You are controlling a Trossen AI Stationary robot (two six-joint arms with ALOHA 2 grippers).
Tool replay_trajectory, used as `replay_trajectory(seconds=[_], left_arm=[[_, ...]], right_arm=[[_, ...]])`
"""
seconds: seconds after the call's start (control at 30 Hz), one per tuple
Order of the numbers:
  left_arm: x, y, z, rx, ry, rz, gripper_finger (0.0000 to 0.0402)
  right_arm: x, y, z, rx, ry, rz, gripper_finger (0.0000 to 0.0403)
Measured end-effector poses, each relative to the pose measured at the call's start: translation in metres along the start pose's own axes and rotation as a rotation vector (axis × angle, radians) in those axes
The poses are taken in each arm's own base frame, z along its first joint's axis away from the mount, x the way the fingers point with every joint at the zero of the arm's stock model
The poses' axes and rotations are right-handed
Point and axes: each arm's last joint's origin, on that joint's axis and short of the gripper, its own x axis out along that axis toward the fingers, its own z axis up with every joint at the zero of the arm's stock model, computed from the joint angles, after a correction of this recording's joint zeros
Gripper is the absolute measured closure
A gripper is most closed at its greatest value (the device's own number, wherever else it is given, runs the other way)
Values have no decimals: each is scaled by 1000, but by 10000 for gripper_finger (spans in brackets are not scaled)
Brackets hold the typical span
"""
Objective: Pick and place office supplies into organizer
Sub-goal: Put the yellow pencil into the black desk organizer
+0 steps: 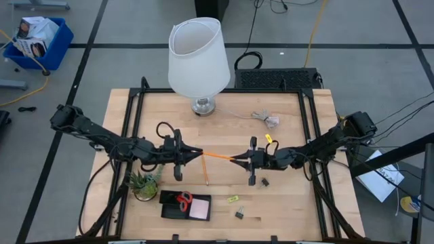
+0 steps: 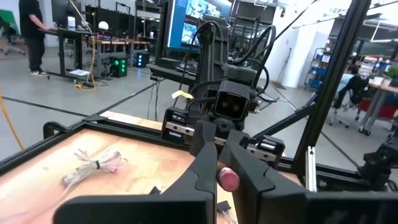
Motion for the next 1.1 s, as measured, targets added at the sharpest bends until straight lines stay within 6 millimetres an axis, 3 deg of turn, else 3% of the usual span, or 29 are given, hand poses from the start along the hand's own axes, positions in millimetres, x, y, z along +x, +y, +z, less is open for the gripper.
replay_trajectory(seconds=[0.27,0.43,0.6,0.83,1.1], left_arm=[[-1,-3,0,-45,-3,-11,360],[-6,-13,-4,-60,27,-42,382],[-16,-24,-1,-74,31,-106,378],[-35,-37,5,-82,41,-170,381],[-71,-38,16,-157,126,-165,381]], right_arm=[[0,0,0,-8,0,0,341],[-2,5,-1,-40,9,21,325],[-4,10,-4,-93,42,38,309],[-8,19,-10,-123,99,78,298],[-11,21,-19,-115,193,88,302]])
